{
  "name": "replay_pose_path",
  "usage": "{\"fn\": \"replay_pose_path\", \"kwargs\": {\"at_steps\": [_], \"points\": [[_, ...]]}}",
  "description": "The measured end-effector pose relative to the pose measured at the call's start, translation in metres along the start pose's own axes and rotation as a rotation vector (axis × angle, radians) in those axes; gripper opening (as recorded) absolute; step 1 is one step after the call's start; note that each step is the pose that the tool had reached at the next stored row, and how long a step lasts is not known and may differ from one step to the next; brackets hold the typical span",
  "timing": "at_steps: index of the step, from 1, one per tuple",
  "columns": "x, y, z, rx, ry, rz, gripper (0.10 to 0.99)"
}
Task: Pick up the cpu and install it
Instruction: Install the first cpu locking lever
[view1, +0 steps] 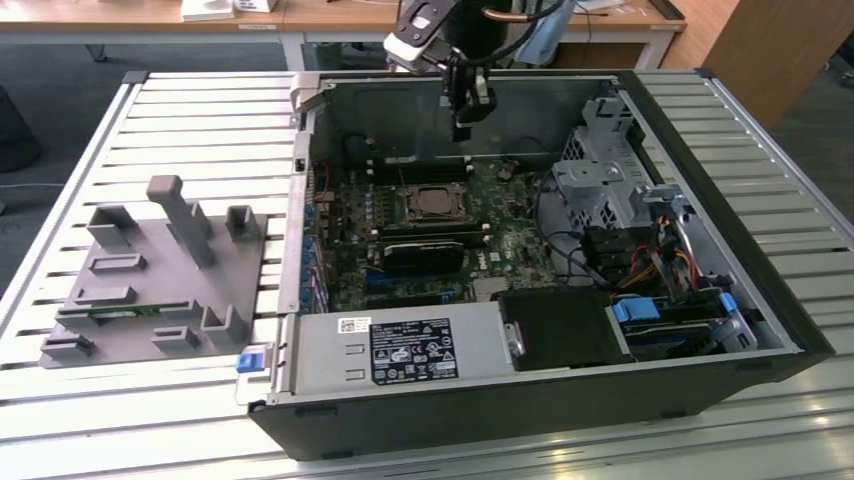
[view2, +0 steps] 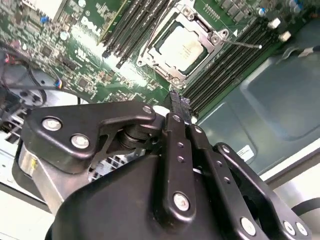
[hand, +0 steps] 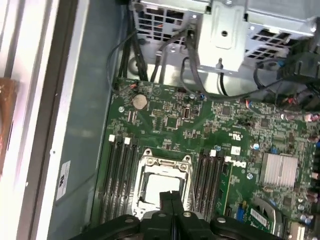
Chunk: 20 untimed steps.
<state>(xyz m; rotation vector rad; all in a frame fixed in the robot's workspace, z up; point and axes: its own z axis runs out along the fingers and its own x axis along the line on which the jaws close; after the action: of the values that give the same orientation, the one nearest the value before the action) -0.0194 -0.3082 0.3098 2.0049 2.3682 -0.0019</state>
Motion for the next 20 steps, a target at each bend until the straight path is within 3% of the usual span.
{"fn": "replay_pose_path", "kwargs": {"at_steps": [5, 20], "points": [[0.0000, -0.0001, 0.0007, 0.002, 0.0041, -0.225, 0.106], [0.0001, -0.0007, 0.0011, -0.002, 0.0087, -0.431, 0.114]]}}
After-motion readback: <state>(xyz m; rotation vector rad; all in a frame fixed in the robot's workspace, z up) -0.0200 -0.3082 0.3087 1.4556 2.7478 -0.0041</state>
